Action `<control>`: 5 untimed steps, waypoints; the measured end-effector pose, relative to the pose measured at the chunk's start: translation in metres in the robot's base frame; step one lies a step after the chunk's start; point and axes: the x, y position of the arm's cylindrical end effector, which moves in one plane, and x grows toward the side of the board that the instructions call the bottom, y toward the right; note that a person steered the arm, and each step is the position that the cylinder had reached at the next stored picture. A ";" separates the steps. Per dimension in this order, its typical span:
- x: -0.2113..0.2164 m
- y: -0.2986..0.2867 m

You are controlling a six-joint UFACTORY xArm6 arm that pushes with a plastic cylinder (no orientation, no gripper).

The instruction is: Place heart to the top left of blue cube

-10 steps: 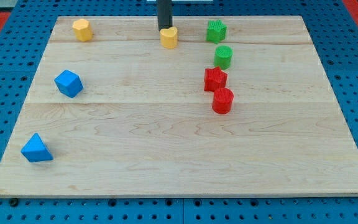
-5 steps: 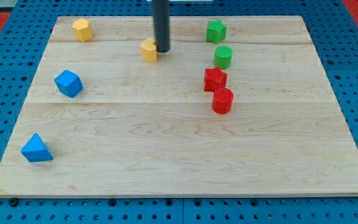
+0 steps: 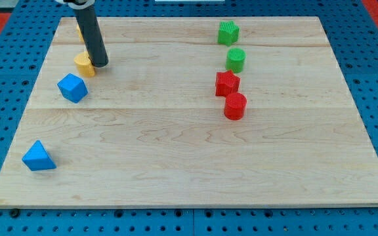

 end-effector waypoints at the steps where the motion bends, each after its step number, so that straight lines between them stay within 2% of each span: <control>1: 0.020 0.000; 4: 0.004 -0.044; 5: 0.004 0.012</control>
